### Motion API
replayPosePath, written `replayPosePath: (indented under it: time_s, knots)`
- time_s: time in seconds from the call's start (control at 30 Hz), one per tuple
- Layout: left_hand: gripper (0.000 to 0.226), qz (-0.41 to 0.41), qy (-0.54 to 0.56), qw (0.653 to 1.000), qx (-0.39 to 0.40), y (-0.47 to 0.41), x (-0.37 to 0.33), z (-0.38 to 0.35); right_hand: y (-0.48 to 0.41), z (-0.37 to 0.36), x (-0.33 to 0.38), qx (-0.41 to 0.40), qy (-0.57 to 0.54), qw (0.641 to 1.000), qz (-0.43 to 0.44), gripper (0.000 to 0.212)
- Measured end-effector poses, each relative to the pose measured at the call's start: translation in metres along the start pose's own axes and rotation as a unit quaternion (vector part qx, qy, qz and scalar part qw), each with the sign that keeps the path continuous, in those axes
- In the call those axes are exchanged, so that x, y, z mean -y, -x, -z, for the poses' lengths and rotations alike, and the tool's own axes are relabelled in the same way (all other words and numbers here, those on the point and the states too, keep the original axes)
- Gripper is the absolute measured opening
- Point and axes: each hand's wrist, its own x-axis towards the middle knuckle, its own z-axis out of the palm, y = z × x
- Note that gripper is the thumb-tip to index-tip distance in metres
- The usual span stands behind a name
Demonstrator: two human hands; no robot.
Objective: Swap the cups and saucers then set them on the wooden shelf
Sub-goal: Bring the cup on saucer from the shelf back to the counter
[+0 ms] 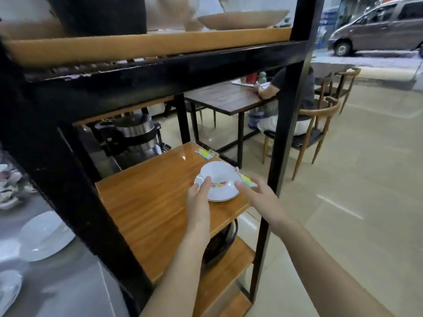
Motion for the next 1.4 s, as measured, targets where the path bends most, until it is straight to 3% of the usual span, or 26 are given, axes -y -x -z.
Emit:
replayPosePath:
  time_s: [0.23,0.33,0.47,0.6,0.73,0.9,1.1,1.3,1.4]
  knots:
    - [0.065,0.073,-0.019,0.995,-0.061,-0.068,-0.006,-0.012,-0.084,0.007,-0.001,0.017,0.009,0.997,-0.07,0.091]
    - [0.076,0.135,-0.013,0.988,-0.067,-0.084,-0.004,-0.014,-0.111,0.01,-0.001,0.027,0.0,0.995,-0.1,0.087]
    - [0.068,0.164,-0.042,0.981,-0.09,-0.1,-0.002,-0.013,-0.131,0.007,-0.007,0.064,-0.002,0.989,-0.133,0.079]
    - [0.064,0.171,-0.083,0.978,-0.089,-0.103,-0.002,-0.011,-0.141,0.004,-0.008,0.086,-0.014,0.984,-0.153,0.056]
    - [0.045,0.158,-0.096,0.979,-0.091,-0.103,0.004,-0.012,-0.144,0.011,-0.012,0.072,-0.012,0.989,-0.13,0.037]
    - [0.056,0.149,-0.062,0.982,-0.096,-0.093,0.006,-0.009,-0.139,0.012,-0.011,0.073,-0.011,0.994,-0.087,0.054]
    - [0.036,0.136,-0.04,0.983,-0.114,-0.066,0.006,-0.004,-0.125,0.016,-0.01,0.098,-0.01,0.992,-0.073,0.063]
    - [0.031,0.134,-0.034,0.986,-0.096,-0.033,0.01,0.006,-0.094,0.02,-0.015,0.107,-0.012,0.993,-0.042,0.051]
    - [0.042,0.13,-0.021,0.986,-0.1,-0.012,0.014,0.015,-0.076,0.017,-0.018,0.114,-0.004,0.993,-0.029,0.053]
